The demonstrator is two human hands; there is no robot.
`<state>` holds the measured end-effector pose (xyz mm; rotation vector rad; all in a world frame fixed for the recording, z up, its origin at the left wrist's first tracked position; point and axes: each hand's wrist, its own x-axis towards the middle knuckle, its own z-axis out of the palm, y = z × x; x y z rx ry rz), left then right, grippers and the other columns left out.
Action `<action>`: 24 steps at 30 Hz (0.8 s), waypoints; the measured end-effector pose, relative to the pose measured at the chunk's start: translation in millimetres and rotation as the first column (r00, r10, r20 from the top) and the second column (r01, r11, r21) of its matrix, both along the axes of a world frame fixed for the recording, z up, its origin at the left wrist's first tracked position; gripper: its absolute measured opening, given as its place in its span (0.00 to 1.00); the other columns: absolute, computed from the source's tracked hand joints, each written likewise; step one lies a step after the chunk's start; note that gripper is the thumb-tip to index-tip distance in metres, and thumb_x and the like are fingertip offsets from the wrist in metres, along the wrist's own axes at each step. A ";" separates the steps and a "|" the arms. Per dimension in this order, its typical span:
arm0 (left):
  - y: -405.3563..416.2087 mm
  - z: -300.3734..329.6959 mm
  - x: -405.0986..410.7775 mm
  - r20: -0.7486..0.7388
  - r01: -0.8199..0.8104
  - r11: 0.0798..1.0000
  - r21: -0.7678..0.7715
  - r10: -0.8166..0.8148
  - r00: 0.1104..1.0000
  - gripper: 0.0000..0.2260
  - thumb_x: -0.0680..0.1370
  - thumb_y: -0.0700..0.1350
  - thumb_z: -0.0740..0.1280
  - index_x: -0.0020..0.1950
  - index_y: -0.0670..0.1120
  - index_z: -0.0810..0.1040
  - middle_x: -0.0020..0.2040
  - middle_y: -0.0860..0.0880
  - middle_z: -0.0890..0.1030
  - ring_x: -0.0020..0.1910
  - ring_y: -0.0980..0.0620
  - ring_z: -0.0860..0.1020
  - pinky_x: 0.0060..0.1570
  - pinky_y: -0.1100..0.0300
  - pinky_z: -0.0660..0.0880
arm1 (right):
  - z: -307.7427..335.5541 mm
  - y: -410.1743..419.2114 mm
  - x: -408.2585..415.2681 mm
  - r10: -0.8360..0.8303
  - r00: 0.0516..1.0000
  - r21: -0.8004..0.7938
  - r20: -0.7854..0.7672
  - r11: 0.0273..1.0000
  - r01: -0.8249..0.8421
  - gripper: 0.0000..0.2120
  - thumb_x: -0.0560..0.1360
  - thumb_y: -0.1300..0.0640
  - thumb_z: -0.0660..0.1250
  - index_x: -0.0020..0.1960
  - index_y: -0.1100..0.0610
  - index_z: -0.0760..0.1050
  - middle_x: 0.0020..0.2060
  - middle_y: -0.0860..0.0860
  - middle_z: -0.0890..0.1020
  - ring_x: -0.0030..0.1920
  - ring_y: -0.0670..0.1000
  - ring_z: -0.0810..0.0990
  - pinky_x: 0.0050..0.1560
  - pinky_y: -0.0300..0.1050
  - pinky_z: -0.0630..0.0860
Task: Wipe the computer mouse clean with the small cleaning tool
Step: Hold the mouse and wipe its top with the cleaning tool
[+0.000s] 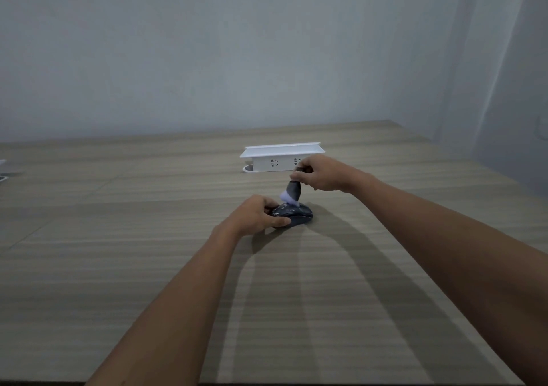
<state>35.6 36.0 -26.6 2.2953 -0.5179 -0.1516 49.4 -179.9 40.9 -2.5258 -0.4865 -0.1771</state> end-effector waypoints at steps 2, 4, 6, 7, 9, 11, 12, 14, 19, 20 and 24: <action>-0.5 0.9 -1.5 -0.003 0.001 1.000 -0.005 -0.001 1.000 0.17 0.71 0.53 0.75 0.55 0.46 0.84 0.48 0.45 0.87 0.50 0.42 0.83 0.56 0.45 0.78 | 1.3 -1.5 -0.2 0.006 1.000 -0.014 -0.003 1.000 -0.006 0.14 0.79 0.49 0.66 0.52 0.59 0.81 0.37 0.47 0.78 0.35 0.45 0.74 0.41 0.43 0.70; -1.1 1.2 -1.9 -0.003 0.001 1.000 -0.002 -0.001 1.000 0.16 0.71 0.54 0.75 0.55 0.47 0.84 0.47 0.47 0.87 0.49 0.45 0.84 0.56 0.46 0.78 | 3.1 -7.1 -2.3 0.002 1.000 -0.086 0.005 0.996 -0.002 0.14 0.80 0.50 0.66 0.53 0.61 0.82 0.38 0.49 0.78 0.37 0.47 0.75 0.42 0.43 0.69; -1.4 0.9 -2.8 -0.013 -0.001 1.000 -0.011 0.001 1.000 0.16 0.71 0.54 0.75 0.55 0.48 0.84 0.47 0.49 0.87 0.49 0.47 0.84 0.56 0.46 0.80 | 2.6 -14.2 -3.1 -0.017 1.000 -0.143 -0.004 0.990 0.016 0.15 0.80 0.52 0.66 0.54 0.63 0.82 0.44 0.54 0.82 0.43 0.53 0.78 0.44 0.45 0.70; -1.4 0.3 -2.4 -0.018 -0.003 1.000 -0.017 0.003 1.000 0.17 0.70 0.54 0.76 0.55 0.48 0.84 0.47 0.49 0.87 0.49 0.47 0.84 0.56 0.45 0.80 | 1.6 -16.1 -3.3 -0.028 1.000 -0.172 -0.004 0.985 0.026 0.15 0.80 0.52 0.66 0.54 0.63 0.82 0.47 0.56 0.83 0.46 0.55 0.79 0.45 0.45 0.71; -1.4 -0.7 -1.8 -0.015 -0.009 1.000 -0.013 0.009 1.000 0.16 0.70 0.53 0.76 0.54 0.48 0.85 0.46 0.49 0.87 0.49 0.47 0.84 0.57 0.45 0.79 | 1.5 -14.4 -4.1 -0.035 0.999 -0.226 0.000 0.974 0.034 0.15 0.80 0.52 0.65 0.55 0.63 0.82 0.47 0.56 0.83 0.46 0.55 0.78 0.45 0.45 0.70; -1.9 -1.0 -1.4 -0.009 -0.008 1.000 -0.013 0.008 1.000 0.15 0.70 0.53 0.76 0.53 0.47 0.85 0.46 0.47 0.87 0.49 0.44 0.84 0.56 0.45 0.79 | 4.7 -8.0 -5.5 -0.023 1.000 -0.211 0.005 0.977 0.023 0.14 0.80 0.52 0.65 0.55 0.62 0.82 0.45 0.55 0.82 0.44 0.53 0.77 0.45 0.45 0.71; -2.2 -0.6 -1.8 -0.005 -0.011 1.000 -0.009 0.011 1.000 0.15 0.70 0.53 0.76 0.53 0.47 0.85 0.46 0.46 0.87 0.48 0.44 0.84 0.55 0.45 0.78 | 6.5 -4.6 -5.7 -0.009 1.000 -0.173 -0.001 0.985 0.008 0.14 0.80 0.51 0.65 0.54 0.62 0.82 0.44 0.55 0.82 0.43 0.53 0.78 0.44 0.46 0.73; -2.5 0.1 -2.8 0.006 -0.023 1.000 0.008 0.023 1.000 0.15 0.70 0.54 0.75 0.52 0.47 0.85 0.45 0.45 0.87 0.45 0.45 0.84 0.53 0.47 0.78 | 8.5 1.4 -6.0 0.021 0.999 -0.063 -0.032 0.998 -0.023 0.13 0.80 0.51 0.66 0.51 0.61 0.82 0.43 0.57 0.82 0.39 0.52 0.78 0.43 0.50 0.78; -3.9 0.2 -4.7 0.004 -0.033 0.999 0.021 0.033 0.999 0.14 0.71 0.54 0.75 0.52 0.47 0.84 0.45 0.45 0.87 0.46 0.43 0.84 0.52 0.47 0.79 | 8.8 -3.7 -7.5 0.001 1.000 -0.096 -0.029 0.995 -0.004 0.14 0.80 0.52 0.66 0.52 0.63 0.82 0.40 0.56 0.82 0.37 0.51 0.77 0.40 0.45 0.74; -4.3 0.2 -4.9 0.006 -0.035 0.999 0.023 0.035 0.999 0.14 0.71 0.54 0.75 0.52 0.47 0.84 0.45 0.46 0.87 0.47 0.43 0.84 0.53 0.47 0.79 | 8.5 -8.1 -7.9 -0.019 1.000 -0.165 -0.010 0.986 0.017 0.14 0.80 0.52 0.66 0.53 0.63 0.82 0.42 0.56 0.82 0.40 0.52 0.78 0.42 0.44 0.72; -6.3 2.4 -7.0 0.020 -0.028 0.999 0.035 0.028 0.999 0.15 0.72 0.52 0.75 0.55 0.46 0.84 0.46 0.47 0.87 0.48 0.46 0.84 0.53 0.49 0.78 | -2.7 -18.8 -5.3 -0.055 0.998 -0.262 -0.006 0.964 0.052 0.14 0.79 0.53 0.67 0.52 0.63 0.83 0.47 0.58 0.85 0.47 0.57 0.82 0.45 0.46 0.74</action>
